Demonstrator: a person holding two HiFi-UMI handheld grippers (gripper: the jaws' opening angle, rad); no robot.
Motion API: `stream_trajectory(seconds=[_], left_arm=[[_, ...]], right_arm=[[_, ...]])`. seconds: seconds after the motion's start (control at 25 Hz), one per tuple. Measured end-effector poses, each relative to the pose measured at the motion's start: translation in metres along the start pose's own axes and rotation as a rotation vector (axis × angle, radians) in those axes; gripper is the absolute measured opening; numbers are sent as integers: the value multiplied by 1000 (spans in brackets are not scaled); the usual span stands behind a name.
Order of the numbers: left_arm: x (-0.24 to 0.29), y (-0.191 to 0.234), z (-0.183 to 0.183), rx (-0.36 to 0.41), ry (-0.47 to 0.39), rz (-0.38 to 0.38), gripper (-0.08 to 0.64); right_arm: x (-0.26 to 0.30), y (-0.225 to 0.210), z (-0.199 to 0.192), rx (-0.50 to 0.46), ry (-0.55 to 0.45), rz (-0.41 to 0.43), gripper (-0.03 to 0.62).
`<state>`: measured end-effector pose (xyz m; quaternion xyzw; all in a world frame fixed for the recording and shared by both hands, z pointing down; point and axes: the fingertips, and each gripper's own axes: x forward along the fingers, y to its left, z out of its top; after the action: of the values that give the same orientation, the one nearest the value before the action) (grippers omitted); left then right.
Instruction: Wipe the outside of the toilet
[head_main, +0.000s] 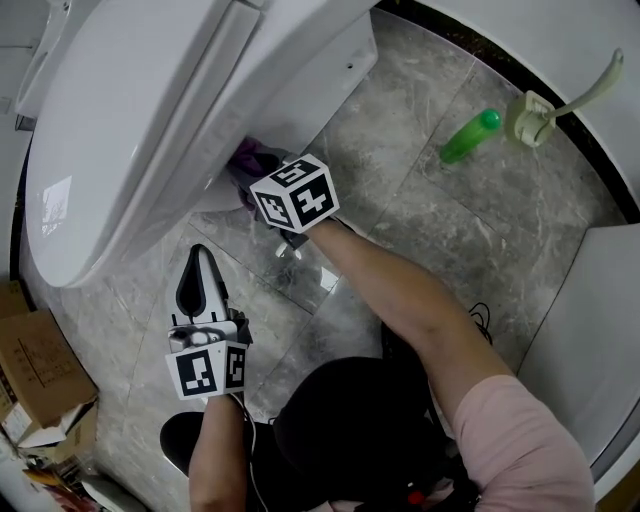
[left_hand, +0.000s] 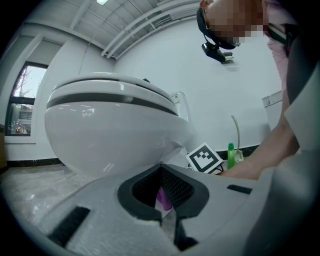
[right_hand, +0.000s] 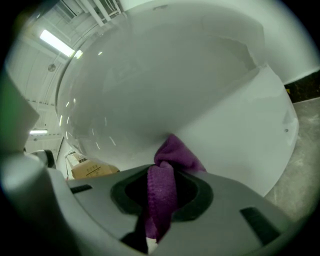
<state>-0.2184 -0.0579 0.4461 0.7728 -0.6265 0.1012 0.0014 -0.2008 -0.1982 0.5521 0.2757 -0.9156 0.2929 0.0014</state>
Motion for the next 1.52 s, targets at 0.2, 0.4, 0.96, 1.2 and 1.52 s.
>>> stream_trajectory(seconds=[0.2, 0.4, 0.96, 1.2, 1.52], left_arm=[[-13, 12, -1, 12, -1, 19, 3], [-25, 23, -2, 10, -4, 45, 3], [-56, 54, 4, 24, -4, 101, 3], [-49, 37, 11, 26, -22, 64, 3], [-25, -7, 25, 39, -30, -23, 3]], right_arm=[[8, 17, -12, -13, 15, 24, 78], [19, 41, -29, -12, 47, 72, 77], [36, 166, -67, -133, 216, 466, 80], [10, 152, -59, -157, 227, 474, 80], [-31, 80, -33, -161, 186, 352, 81]])
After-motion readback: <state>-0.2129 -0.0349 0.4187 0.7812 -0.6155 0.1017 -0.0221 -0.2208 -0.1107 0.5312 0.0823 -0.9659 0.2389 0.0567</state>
